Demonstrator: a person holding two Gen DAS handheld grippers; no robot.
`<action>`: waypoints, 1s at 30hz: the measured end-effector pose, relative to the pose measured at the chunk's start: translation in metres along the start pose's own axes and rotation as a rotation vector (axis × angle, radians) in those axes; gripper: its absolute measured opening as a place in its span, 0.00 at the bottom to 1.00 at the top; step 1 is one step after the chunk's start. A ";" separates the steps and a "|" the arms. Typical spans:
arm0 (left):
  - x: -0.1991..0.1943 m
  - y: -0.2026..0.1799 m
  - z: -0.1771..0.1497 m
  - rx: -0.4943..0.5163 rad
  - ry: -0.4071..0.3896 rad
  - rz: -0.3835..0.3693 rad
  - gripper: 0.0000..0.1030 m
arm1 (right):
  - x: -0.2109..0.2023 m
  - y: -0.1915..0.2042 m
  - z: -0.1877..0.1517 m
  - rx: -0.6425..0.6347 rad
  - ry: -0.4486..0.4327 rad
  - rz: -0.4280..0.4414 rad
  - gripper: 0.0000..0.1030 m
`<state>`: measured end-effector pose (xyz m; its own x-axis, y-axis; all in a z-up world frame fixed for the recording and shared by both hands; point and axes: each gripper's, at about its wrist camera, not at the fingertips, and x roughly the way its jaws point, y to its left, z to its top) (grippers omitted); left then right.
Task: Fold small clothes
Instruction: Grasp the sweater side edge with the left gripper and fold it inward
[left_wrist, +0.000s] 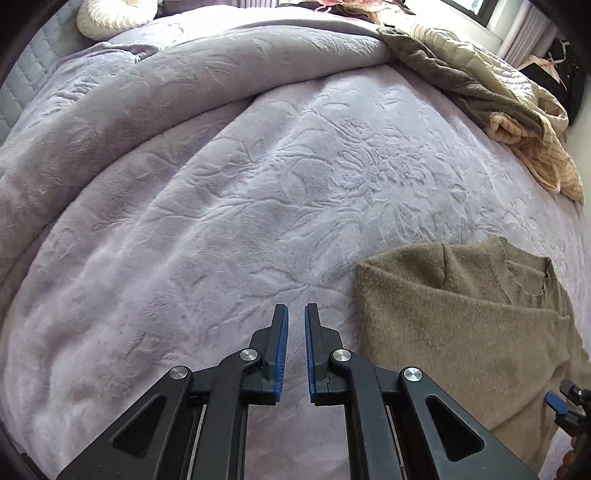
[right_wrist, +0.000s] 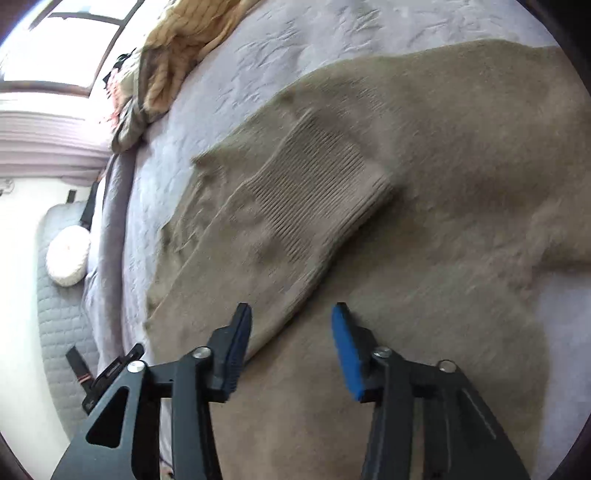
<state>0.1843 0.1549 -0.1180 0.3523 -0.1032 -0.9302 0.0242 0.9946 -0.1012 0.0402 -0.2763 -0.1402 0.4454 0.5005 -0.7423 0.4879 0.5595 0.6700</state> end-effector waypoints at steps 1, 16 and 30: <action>-0.006 0.002 -0.005 0.001 -0.003 0.005 0.10 | 0.011 0.014 -0.013 -0.025 0.054 0.050 0.53; -0.058 0.060 -0.081 -0.091 -0.005 0.067 0.87 | 0.174 0.150 -0.115 -0.188 0.282 0.207 0.53; -0.069 0.061 -0.101 -0.113 0.020 0.039 0.87 | 0.169 0.168 -0.162 -0.437 0.328 0.051 0.53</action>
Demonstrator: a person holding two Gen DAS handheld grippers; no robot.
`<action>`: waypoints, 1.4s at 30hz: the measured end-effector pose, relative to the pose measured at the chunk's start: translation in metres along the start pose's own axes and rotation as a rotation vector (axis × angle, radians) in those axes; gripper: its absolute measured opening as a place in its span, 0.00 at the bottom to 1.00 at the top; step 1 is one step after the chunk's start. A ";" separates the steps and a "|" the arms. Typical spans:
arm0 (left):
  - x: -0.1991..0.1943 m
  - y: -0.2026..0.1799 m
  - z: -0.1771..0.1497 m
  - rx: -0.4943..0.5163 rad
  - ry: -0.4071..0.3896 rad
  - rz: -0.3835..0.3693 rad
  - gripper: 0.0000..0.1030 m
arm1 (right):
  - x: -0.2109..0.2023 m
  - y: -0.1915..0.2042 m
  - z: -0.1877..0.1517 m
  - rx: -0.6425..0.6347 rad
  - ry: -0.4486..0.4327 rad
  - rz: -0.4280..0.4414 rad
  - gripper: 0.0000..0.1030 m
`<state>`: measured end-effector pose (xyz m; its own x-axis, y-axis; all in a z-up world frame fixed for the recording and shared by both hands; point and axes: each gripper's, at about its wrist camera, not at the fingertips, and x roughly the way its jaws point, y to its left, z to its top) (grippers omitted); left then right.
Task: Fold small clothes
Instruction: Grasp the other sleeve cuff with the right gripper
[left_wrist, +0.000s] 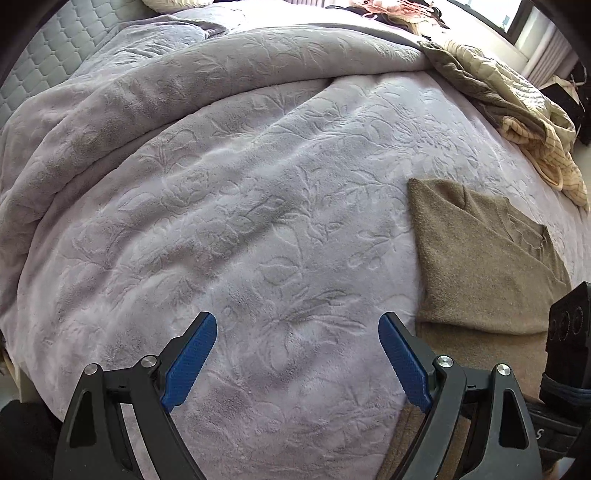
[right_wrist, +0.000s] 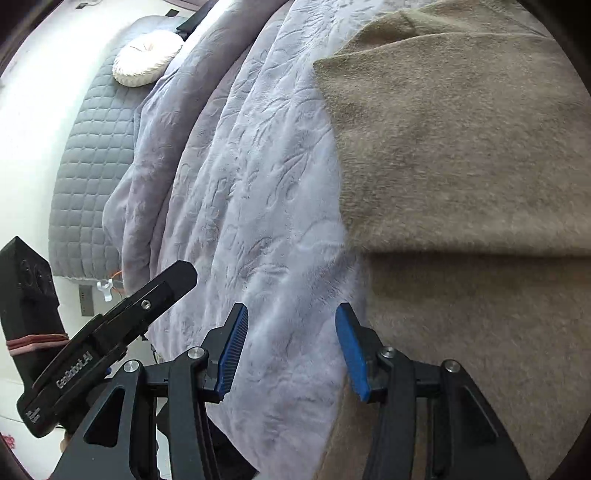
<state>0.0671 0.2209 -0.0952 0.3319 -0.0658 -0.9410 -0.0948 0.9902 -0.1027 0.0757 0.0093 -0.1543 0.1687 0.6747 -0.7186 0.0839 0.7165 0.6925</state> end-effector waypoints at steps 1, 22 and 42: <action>-0.001 -0.006 -0.002 0.007 0.002 -0.012 0.87 | -0.013 -0.007 -0.002 0.009 -0.018 -0.017 0.53; -0.009 -0.188 -0.042 0.287 0.126 -0.119 0.87 | -0.262 -0.248 0.011 0.602 -0.516 -0.167 0.35; 0.004 -0.295 -0.081 0.454 0.232 -0.147 0.87 | -0.303 -0.283 -0.058 0.609 -0.424 -0.138 0.25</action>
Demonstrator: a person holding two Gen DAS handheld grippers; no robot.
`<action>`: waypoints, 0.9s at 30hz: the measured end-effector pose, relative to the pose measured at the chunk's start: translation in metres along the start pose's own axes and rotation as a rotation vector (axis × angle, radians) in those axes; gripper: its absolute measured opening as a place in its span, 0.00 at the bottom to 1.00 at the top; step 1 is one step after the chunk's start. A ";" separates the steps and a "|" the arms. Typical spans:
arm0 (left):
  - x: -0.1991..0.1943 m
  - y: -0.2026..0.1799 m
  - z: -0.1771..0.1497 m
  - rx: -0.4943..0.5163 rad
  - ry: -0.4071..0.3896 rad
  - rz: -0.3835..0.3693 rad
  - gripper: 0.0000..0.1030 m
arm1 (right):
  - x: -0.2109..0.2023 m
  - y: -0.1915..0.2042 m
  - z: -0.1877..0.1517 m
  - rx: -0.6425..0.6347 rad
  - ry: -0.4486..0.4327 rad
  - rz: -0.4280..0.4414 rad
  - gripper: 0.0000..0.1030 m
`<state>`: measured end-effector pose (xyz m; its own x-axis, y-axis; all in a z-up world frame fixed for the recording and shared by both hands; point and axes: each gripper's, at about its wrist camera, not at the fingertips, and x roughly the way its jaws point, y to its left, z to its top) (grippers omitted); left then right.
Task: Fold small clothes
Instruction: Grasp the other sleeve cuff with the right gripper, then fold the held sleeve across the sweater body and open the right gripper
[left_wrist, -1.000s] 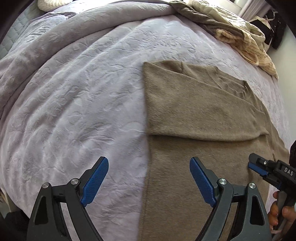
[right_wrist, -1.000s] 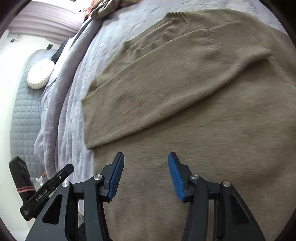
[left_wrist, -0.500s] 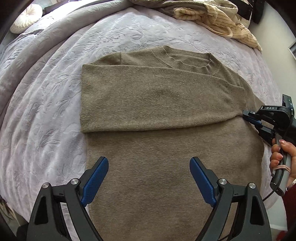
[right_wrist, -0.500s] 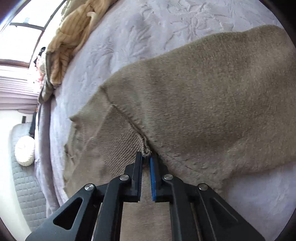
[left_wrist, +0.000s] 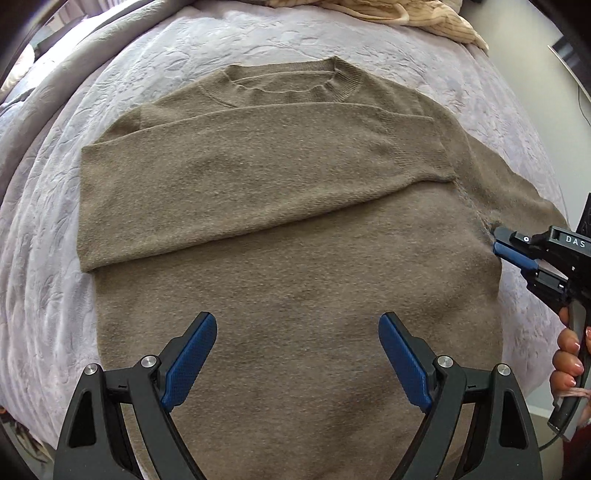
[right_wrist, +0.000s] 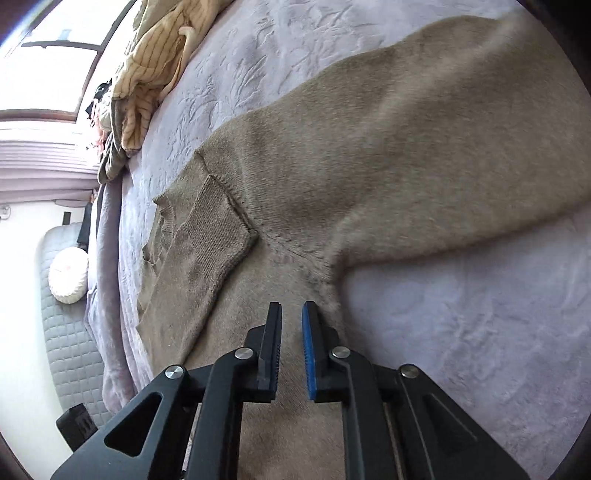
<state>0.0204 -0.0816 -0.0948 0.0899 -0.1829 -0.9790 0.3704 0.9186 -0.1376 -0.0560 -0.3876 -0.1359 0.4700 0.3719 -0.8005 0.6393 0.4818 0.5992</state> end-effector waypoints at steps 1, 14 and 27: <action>0.001 -0.007 0.001 0.014 0.004 0.000 0.87 | -0.011 -0.011 -0.001 0.021 -0.015 -0.002 0.31; 0.019 -0.086 0.019 0.133 0.038 -0.022 0.87 | -0.127 -0.143 0.030 0.300 -0.330 0.003 0.46; 0.034 -0.119 0.033 0.158 0.050 -0.030 0.87 | -0.150 -0.216 0.075 0.601 -0.516 0.434 0.26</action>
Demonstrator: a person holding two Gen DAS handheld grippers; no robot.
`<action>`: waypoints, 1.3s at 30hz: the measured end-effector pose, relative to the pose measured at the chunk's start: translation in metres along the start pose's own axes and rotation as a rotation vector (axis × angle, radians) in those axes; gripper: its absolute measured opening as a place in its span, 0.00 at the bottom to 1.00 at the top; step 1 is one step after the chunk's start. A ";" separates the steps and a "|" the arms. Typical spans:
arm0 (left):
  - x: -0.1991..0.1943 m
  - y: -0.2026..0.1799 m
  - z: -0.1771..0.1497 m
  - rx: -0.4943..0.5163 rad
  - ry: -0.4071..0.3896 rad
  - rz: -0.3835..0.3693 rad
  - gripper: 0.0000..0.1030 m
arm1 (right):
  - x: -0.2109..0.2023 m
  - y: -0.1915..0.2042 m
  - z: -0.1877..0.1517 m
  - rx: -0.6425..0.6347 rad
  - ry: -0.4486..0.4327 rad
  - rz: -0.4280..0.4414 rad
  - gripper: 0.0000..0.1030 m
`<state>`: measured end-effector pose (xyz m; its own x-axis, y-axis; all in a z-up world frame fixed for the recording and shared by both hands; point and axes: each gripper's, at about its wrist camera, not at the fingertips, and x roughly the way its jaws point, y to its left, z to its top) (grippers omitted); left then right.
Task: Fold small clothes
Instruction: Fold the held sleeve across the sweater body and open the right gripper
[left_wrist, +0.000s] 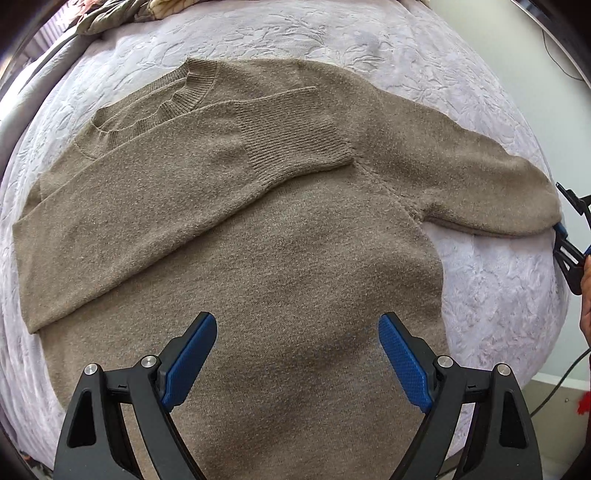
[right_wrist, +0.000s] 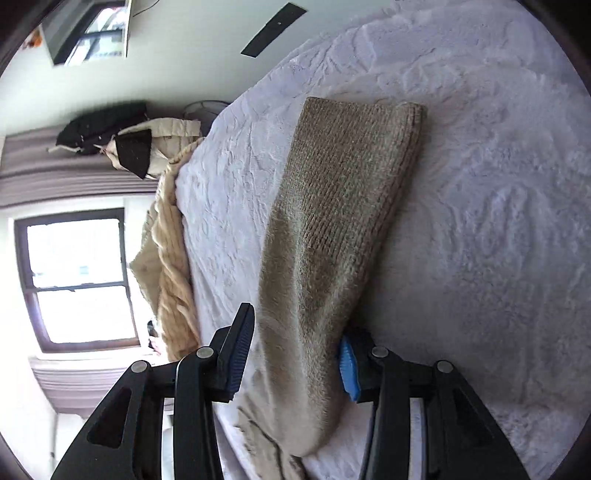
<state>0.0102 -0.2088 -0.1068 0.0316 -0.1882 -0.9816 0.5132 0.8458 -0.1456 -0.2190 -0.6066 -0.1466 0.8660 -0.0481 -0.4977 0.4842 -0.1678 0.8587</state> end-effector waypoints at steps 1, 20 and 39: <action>0.000 0.002 0.001 -0.005 -0.001 -0.002 0.87 | 0.002 0.000 -0.001 0.015 0.011 0.027 0.17; -0.031 0.142 -0.035 -0.285 -0.076 0.040 0.87 | 0.210 0.173 -0.238 -0.461 0.711 0.278 0.10; -0.062 0.285 -0.146 -0.540 -0.086 0.076 0.87 | 0.290 0.136 -0.423 -0.923 0.812 -0.234 0.17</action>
<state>0.0296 0.1168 -0.1058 0.1333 -0.1373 -0.9815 -0.0058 0.9902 -0.1393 0.1509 -0.2265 -0.1220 0.4152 0.5647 -0.7132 0.2592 0.6780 0.6878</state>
